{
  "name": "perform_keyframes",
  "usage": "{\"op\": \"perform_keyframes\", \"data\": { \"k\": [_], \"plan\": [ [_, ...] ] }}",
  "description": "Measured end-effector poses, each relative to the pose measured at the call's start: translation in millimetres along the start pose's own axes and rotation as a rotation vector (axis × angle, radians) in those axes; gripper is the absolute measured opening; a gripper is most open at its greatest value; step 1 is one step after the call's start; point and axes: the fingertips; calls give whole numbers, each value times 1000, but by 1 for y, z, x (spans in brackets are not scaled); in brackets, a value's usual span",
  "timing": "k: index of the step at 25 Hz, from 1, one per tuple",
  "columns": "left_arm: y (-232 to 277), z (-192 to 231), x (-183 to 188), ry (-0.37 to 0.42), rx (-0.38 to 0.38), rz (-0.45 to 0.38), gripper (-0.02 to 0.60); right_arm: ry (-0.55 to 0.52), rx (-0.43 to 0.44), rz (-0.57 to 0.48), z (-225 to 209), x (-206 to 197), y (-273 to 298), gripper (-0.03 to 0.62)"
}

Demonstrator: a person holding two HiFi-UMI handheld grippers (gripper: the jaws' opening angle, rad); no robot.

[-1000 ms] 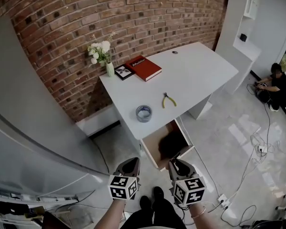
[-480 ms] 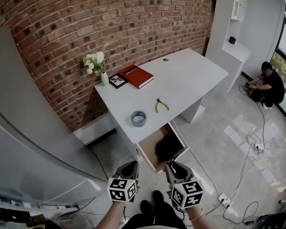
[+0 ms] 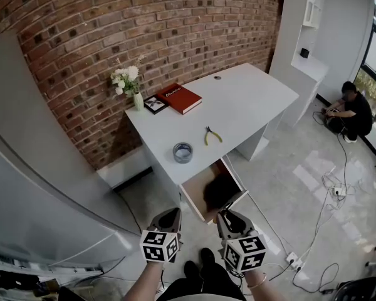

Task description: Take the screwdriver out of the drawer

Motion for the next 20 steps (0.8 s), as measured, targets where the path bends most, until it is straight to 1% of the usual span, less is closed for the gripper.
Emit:
{"op": "perform_keyframes", "data": {
  "k": [14, 20],
  "plan": [
    [-12, 3, -3, 4, 10, 0, -8, 15, 7, -1, 8, -2, -4, 78],
    [-8, 4, -3, 12, 10, -7, -8, 20, 8, -10, 4, -4, 0, 78]
  ]
}}
Point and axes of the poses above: the fingertips, and each gripper's own axes: y forward along the fingers, z to its left, x out of its top, and after that the axes turned 7 degrees about -z, right-handed
